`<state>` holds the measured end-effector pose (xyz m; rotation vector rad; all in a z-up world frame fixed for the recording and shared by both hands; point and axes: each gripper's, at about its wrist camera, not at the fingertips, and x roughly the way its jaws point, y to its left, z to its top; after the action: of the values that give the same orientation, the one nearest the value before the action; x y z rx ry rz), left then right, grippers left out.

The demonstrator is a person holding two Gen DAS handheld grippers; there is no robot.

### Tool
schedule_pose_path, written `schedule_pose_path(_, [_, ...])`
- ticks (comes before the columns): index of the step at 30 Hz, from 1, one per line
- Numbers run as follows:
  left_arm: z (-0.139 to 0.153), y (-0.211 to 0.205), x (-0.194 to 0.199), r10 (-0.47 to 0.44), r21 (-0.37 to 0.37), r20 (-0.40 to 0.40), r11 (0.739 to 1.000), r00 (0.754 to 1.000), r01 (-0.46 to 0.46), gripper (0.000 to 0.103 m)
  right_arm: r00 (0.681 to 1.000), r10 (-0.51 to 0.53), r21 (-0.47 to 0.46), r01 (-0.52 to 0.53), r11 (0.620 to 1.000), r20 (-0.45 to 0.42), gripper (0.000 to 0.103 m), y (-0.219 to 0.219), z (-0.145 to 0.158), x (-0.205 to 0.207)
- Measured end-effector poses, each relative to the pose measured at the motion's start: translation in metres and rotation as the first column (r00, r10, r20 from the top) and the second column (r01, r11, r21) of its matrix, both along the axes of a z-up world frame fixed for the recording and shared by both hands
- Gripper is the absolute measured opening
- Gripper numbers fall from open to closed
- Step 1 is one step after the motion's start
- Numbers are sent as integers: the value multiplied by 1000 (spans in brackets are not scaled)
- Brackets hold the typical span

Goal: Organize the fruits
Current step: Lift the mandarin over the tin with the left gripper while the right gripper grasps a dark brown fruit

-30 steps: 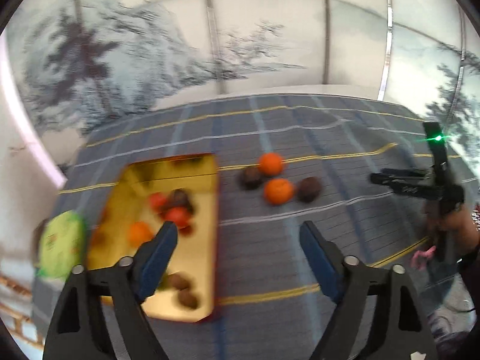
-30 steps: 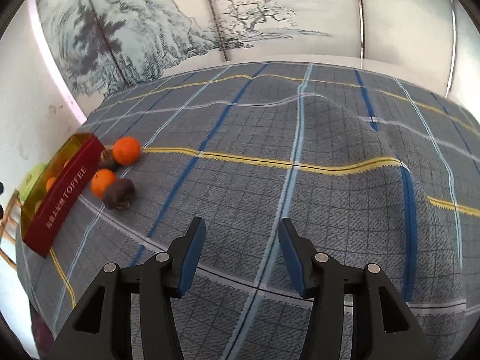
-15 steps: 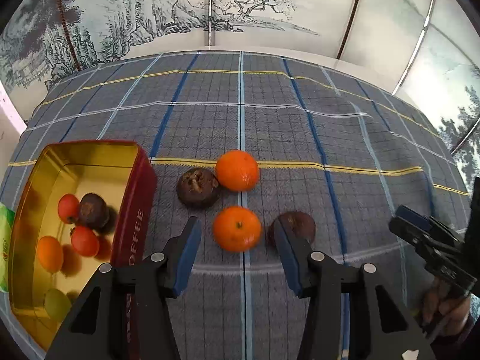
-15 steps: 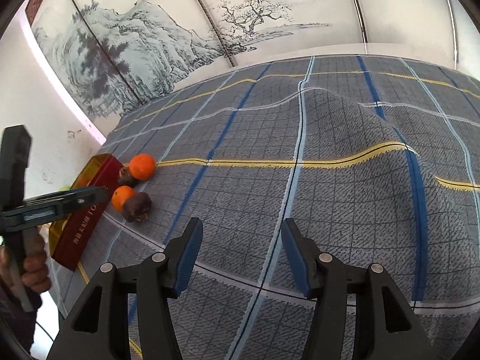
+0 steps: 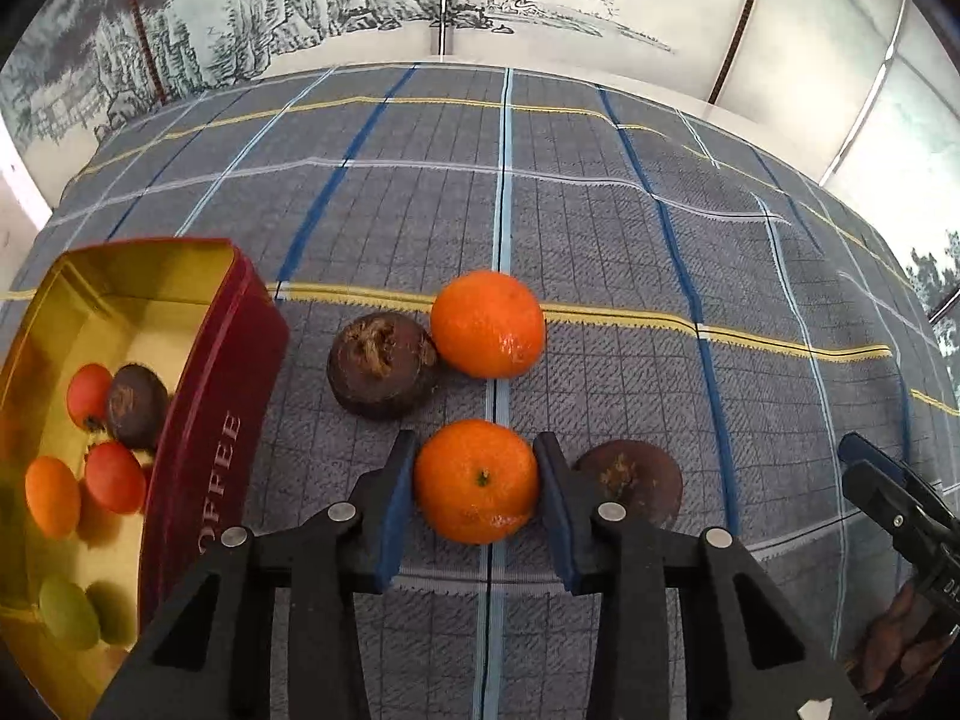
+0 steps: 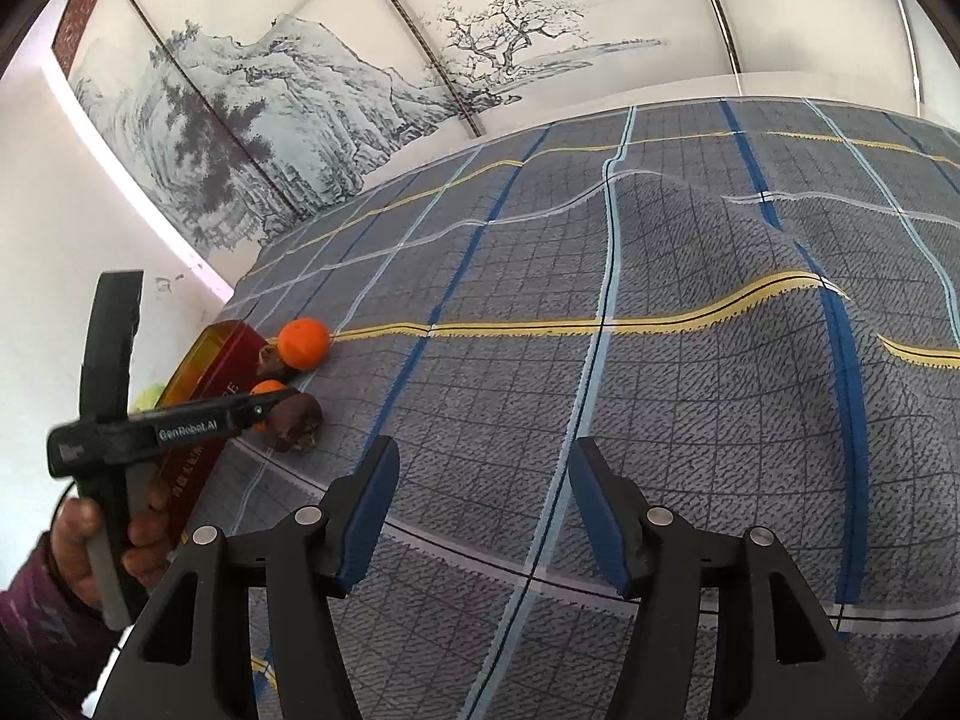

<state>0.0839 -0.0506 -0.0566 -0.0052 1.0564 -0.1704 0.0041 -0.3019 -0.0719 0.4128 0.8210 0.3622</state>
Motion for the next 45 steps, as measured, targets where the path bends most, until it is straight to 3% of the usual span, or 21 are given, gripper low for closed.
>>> schedule_pose_path(6, [22, 19, -25, 60, -95, 21, 994, 998, -57, 33, 1000, -1, 5, 1, 1000, 0, 60, -1, -1, 1])
schedule_pose_path(13, [51, 38, -60, 79, -118, 66, 991, 995, -71, 33, 1000, -2, -38, 2, 999, 0, 60, 4, 1, 1])
schedule_pose_path(18, [63, 52, -79, 88, -128, 90, 989, 992, -76, 34, 1000, -1, -134, 1, 991, 1, 60, 18, 4, 1])
schedule_pose_path(22, [70, 65, -87, 105, -143, 103, 986, 989, -90, 34, 998, 58, -118, -56, 991, 14, 60, 36, 14, -1])
schedule_pose_path(29, [76, 80, -98, 130, -162, 113, 981, 985, -111, 34, 968, 237, -212, -215, 953, 82, 60, 93, 36, 5])
schedule_pose_path(36, [81, 91, -104, 152, -167, 124, 977, 981, -131, 34, 938, 343, -307, -312, 899, 50, 60, 141, 28, 26])
schedule_pose_path(40, [84, 103, -107, 175, -166, 131, 974, 976, -152, 34, 932, 361, -316, -337, 887, 18, 60, 152, 19, 37])
schedule_pose_path(41, [84, 106, -108, 181, -165, 132, 973, 975, -159, 34, 930, 368, -316, -346, 883, 11, 60, 155, 17, 39])
schedule_pose_path(43, [84, 112, -109, 196, -162, 132, 971, 972, -174, 34, 928, 372, -338, -351, 873, -2, 42, 161, 13, 41])
schedule_pose_path(45, [82, 118, -110, 205, -147, 135, 972, 969, -185, 34, 926, 378, -355, -352, 866, 5, 42, 164, 14, 40])
